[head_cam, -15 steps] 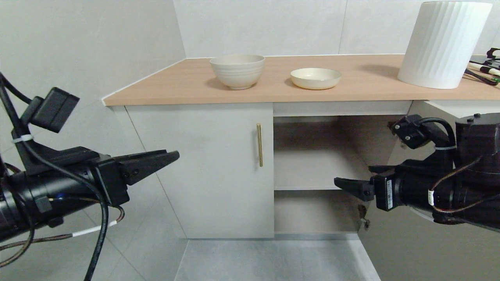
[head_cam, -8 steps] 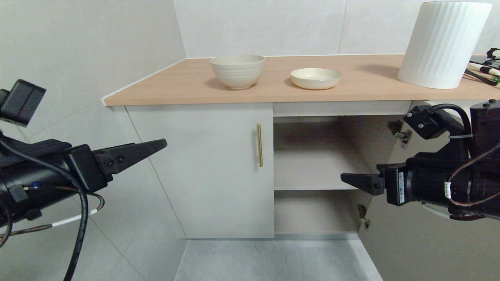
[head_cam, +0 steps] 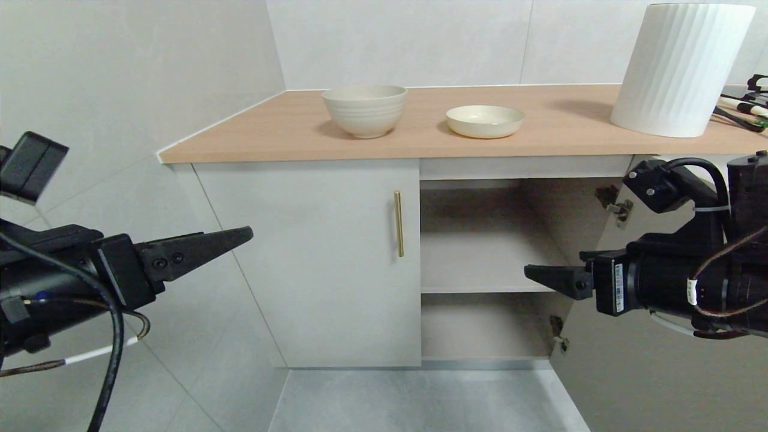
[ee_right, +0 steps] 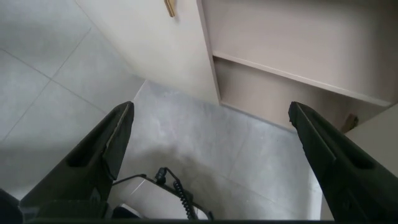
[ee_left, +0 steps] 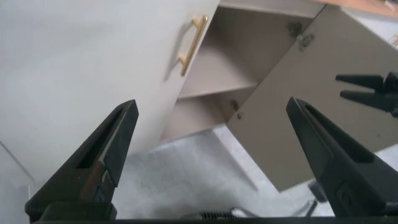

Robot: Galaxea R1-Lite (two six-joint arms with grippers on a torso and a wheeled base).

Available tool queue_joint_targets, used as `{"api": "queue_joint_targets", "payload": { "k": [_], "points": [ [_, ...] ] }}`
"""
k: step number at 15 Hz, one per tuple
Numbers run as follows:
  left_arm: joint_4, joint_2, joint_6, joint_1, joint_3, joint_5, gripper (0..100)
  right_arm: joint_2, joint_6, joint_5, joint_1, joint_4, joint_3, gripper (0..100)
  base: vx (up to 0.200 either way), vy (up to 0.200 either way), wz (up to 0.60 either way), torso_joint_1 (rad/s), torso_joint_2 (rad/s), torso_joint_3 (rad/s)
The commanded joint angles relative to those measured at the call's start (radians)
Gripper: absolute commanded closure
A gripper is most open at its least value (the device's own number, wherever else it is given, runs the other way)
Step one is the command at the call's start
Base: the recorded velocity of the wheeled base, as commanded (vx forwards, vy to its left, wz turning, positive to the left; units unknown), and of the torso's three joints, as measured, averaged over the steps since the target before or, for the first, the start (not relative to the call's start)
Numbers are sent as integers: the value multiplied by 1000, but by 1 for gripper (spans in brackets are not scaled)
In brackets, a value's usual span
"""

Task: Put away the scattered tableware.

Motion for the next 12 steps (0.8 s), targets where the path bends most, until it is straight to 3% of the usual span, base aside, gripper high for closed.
{"api": "queue_joint_targets", "payload": {
  "k": [1,8,12],
  "points": [
    [8,-13,0,0,-9,0,0,-2,0,0,2,-1,1,0,200,0,0,-7,2,7],
    [9,-11,0,0,-12,0,0,0,0,2,8,0,9,0,200,0,0,5,4,1],
    [8,-26,0,0,-7,1,0,-33,-3,29,8,-11,50,0,0,0,0,0,0,0]
  ]
}}
